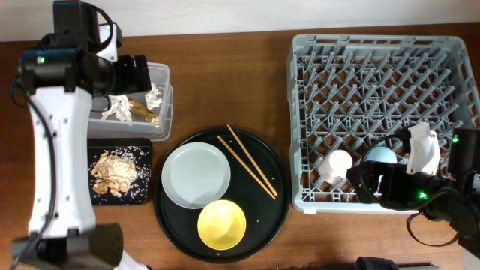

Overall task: Sort waste into correct bins and load items into the dishwasher rack
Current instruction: 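Set the empty white plate back on the round tray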

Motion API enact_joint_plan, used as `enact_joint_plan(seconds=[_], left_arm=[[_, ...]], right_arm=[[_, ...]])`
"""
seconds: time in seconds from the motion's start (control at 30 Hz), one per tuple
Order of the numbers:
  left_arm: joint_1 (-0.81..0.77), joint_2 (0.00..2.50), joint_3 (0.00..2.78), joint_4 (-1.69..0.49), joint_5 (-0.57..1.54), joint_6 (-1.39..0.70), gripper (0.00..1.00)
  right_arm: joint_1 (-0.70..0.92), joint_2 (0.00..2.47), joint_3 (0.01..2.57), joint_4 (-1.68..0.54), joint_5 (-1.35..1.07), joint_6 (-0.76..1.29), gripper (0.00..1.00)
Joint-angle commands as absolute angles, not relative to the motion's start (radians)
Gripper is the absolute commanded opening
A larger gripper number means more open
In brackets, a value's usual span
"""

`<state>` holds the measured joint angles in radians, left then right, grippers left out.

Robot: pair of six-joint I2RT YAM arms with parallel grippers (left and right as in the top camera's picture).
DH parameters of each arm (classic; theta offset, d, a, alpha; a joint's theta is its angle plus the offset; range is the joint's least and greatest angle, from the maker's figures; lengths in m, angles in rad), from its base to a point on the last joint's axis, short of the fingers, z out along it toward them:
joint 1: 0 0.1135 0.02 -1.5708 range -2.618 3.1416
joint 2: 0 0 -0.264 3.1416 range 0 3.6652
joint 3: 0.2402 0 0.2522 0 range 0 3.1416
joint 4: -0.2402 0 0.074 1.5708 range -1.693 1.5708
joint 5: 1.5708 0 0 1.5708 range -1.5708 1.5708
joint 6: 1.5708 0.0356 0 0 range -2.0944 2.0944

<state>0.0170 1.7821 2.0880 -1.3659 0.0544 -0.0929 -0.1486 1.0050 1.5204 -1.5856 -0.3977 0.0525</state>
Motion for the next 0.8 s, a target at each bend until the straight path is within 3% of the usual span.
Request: enact_joint_plan(seconds=[0.0,0.1,0.23,0.3,0.33,0.37,0.4,0.43,0.5,0.57,0.6,0.7,0.77], left_arm=[[-0.058,1.528,2.116,-1.508,-0.035,-0.119,0.96],[-0.112,1.311,2.098,-1.688,-0.022,-0.141,0.97],[-0.112,1.030,1.930,-1.688,-0.003,-0.190,0.99],[-0.112,0.870,1.736,-1.687,0.170,-0.190,0.99],[-0.112,0.843,1.709,-1.687,0.092,-0.186,0.98],[-0.112,0.831,1.708,-1.687,0.032,-0.186,0.80],[-0.112,0.825,1.708,-1.687,0.010,-0.186,0.95],[-0.115,0.825,1.705,-1.672,0.001,-0.186,0.99],[-0.124,0.810,1.624,-1.433,0.015,-0.174,0.99],[-0.124,0.723,1.327,-1.036,0.257,0.168,0.99],[-0.124,0.649,1.124,-0.876,0.318,0.200,0.99],[-0.124,0.397,0.678,-0.618,0.330,0.200,0.99],[-0.123,0.261,0.523,-0.547,0.330,0.200,0.99]], right_arm=[[-0.143,1.001,1.526,-1.583,-0.381,0.052,0.99],[-0.143,1.001,1.526,-1.571,-0.381,0.052,0.99],[-0.143,1.002,1.526,-1.571,-0.381,0.052,0.99],[-0.143,1.002,1.526,-1.571,-0.381,0.052,0.99],[-0.143,1.001,1.526,-1.571,-0.381,0.052,0.99],[-0.143,1.001,1.526,-1.571,-0.381,0.052,0.99],[-0.143,1.001,1.526,-1.571,-0.381,0.052,0.99],[-0.143,1.001,1.526,-1.571,-0.381,0.052,0.99],[-0.143,1.001,1.526,-1.571,-0.381,0.052,0.99],[-0.143,1.001,1.526,-1.571,-0.381,0.052,0.99],[-0.143,1.001,1.526,-1.571,-0.381,0.052,0.98],[-0.143,1.001,1.526,-1.571,-0.381,0.052,0.99],[-0.143,1.001,1.526,-1.572,-0.381,0.052,0.99]])
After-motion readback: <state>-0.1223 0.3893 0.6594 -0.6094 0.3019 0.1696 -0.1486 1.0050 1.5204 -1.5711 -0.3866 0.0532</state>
